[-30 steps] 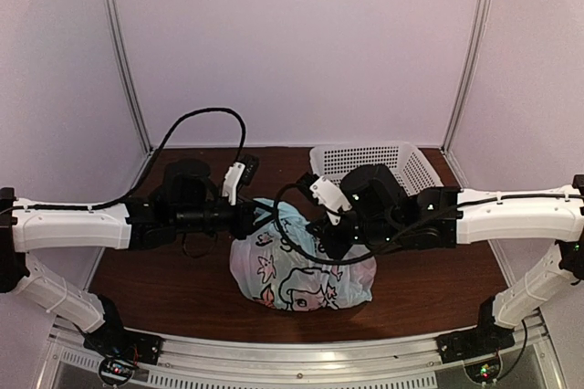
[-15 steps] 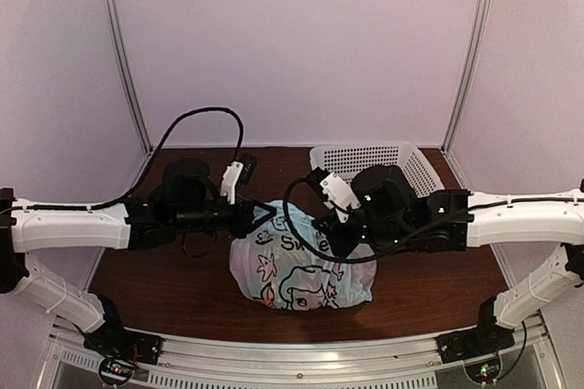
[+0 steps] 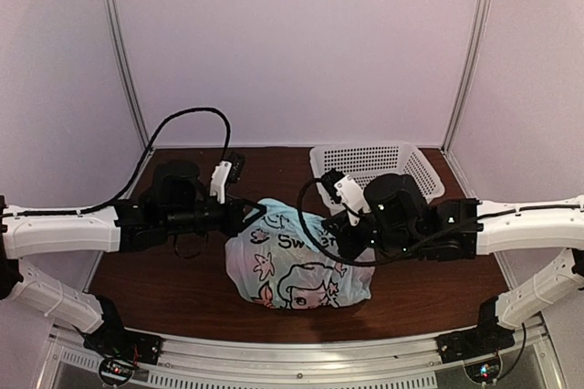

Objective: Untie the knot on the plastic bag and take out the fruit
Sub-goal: Untie the bag handles from the takeout bag.

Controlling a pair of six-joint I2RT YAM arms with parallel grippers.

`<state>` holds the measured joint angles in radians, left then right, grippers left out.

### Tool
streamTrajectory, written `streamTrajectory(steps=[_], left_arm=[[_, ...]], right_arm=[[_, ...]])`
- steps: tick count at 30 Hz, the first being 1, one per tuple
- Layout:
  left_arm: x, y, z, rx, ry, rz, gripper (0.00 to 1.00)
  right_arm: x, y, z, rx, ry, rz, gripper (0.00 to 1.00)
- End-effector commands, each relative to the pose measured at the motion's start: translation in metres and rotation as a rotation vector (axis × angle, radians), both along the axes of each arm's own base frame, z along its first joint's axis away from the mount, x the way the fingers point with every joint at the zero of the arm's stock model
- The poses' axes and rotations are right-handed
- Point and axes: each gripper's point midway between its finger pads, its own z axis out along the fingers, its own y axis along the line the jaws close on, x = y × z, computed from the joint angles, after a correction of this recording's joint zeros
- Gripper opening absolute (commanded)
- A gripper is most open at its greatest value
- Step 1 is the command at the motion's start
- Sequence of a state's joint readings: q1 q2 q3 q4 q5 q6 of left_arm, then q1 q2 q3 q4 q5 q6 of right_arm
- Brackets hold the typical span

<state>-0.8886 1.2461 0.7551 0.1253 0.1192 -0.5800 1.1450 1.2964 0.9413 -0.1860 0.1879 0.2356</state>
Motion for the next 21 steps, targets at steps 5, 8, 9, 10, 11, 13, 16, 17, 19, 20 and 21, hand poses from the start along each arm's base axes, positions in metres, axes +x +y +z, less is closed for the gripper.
streamTrajectory(steps=[5,8,9,10,11,13,16,17,19,20,21], left_arm=[[0.009,0.022,-0.007,-0.002,0.009,0.090,0.00],[0.004,0.019,-0.003,-0.016,-0.007,0.055,0.00],[0.000,0.016,0.000,-0.026,-0.019,0.022,0.00],[-0.004,0.012,0.003,-0.034,-0.027,-0.015,0.00],[-0.007,0.008,0.007,-0.040,-0.041,-0.049,0.00],[-0.013,0.000,0.011,-0.037,-0.054,-0.114,0.00],[-0.018,-0.007,0.018,-0.031,-0.079,-0.172,0.00],[-0.018,-0.009,0.019,-0.026,-0.085,-0.181,0.00],[-0.017,-0.009,0.021,-0.015,-0.092,-0.188,0.00],[-0.017,-0.010,0.022,-0.013,-0.097,-0.188,0.00],[-0.016,-0.010,0.022,-0.011,-0.099,-0.189,0.00]], right_arm=[[0.000,-0.013,-0.022,-0.022,0.029,-0.051,0.00],[-0.002,-0.010,-0.017,-0.007,0.034,-0.036,0.00],[-0.004,-0.008,-0.015,-0.001,0.038,-0.021,0.00],[-0.007,-0.005,-0.011,0.008,0.040,-0.001,0.00],[-0.009,-0.001,-0.007,0.015,0.044,0.025,0.08],[-0.013,0.006,0.002,0.019,0.048,0.067,0.25],[-0.015,0.014,0.018,0.014,0.039,0.105,0.39],[-0.014,0.015,0.023,0.009,0.032,0.107,0.43],[-0.011,0.019,0.027,-0.007,0.023,0.111,0.47],[-0.010,0.022,0.029,-0.014,0.019,0.114,0.47],[-0.009,0.024,0.029,-0.024,0.019,0.120,0.47]])
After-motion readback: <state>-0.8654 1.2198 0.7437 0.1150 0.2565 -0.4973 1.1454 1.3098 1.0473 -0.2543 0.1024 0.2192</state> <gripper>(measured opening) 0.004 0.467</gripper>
